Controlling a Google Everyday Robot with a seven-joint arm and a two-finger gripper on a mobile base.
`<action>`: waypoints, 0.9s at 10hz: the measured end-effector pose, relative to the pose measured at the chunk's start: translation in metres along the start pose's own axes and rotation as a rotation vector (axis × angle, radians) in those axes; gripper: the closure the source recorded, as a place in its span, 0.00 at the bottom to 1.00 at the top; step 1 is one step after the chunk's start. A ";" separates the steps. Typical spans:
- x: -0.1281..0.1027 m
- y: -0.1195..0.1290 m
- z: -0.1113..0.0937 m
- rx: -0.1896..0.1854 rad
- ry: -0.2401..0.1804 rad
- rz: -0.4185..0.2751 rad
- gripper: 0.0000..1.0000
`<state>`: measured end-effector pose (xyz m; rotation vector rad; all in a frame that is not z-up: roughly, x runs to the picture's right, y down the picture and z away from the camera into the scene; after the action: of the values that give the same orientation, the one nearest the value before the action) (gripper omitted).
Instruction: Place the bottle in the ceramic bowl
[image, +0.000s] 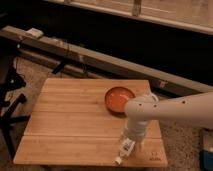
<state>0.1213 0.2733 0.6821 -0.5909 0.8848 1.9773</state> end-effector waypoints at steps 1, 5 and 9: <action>-0.003 -0.003 0.003 0.000 0.003 0.013 0.35; -0.017 -0.004 0.019 -0.013 0.019 0.030 0.35; -0.032 0.001 0.036 -0.025 0.037 0.028 0.35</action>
<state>0.1342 0.2842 0.7270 -0.6346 0.8967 2.0113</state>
